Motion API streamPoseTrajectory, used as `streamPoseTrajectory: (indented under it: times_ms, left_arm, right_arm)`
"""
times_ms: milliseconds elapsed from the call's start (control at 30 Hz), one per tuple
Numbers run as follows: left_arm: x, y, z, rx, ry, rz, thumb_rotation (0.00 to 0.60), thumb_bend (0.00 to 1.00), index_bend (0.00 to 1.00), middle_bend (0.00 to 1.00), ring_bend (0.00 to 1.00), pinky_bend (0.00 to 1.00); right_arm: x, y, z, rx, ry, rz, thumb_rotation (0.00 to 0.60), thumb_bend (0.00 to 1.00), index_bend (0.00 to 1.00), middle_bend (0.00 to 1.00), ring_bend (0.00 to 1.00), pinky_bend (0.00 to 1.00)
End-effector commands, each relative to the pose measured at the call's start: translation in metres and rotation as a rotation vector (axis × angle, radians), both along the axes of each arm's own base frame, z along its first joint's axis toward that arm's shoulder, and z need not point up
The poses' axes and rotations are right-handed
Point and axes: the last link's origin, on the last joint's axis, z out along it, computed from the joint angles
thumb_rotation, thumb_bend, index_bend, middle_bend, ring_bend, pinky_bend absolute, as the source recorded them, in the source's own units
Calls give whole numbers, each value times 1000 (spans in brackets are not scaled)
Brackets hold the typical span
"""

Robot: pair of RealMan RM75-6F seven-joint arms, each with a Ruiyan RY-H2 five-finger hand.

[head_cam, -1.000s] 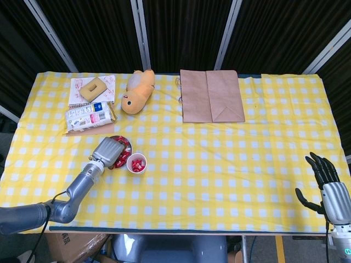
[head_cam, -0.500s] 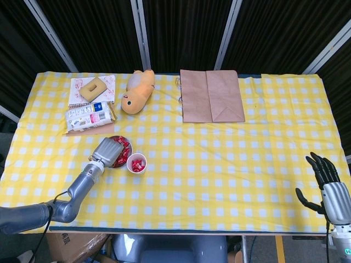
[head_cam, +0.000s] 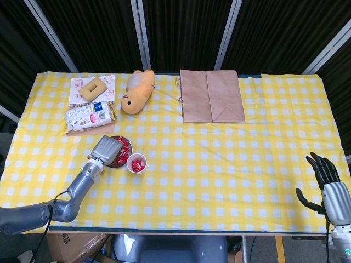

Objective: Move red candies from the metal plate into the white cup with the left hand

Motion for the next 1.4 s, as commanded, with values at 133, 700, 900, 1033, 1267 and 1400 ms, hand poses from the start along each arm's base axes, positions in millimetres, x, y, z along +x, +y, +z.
streamPoseTrajectory:
  times_ms: [133, 700, 900, 1033, 1267, 1400]
  left_arm:
    - [3, 3, 9, 22, -11, -6, 600, 473, 580, 544, 966, 928]
    - [50, -10, 57, 79, -213, -101, 600, 472, 572, 539, 966, 928]
    - [65, -24, 53, 31, -231, -148, 600, 469, 563, 534, 966, 928]
    - [70, -30, 44, -1, -226, -161, 600, 467, 558, 531, 966, 928]
    - [77, -38, 31, -40, -223, -173, 600, 464, 553, 525, 966, 928]
    - [81, -42, 25, -60, -221, -183, 600, 406, 514, 501, 966, 928]
  right_arm:
    - [0, -1, 0, 0, -1, 1, 600, 424, 0, 0, 0, 0]
    - [0, -2, -1, 1, 2, 1, 600, 423, 0, 0, 0, 0]
    - [0, -2, -1, 1, 3, -1, 600, 423, 0, 0, 0, 0]
    - [0, -2, -1, 0, 2, 0, 600, 424, 0, 0, 0, 0]
    - [1, -2, -1, -1, -1, 3, 600, 424, 0, 0, 0, 0]
    - [1, -2, -1, 0, -1, 6, 600, 424, 0, 0, 0, 0]
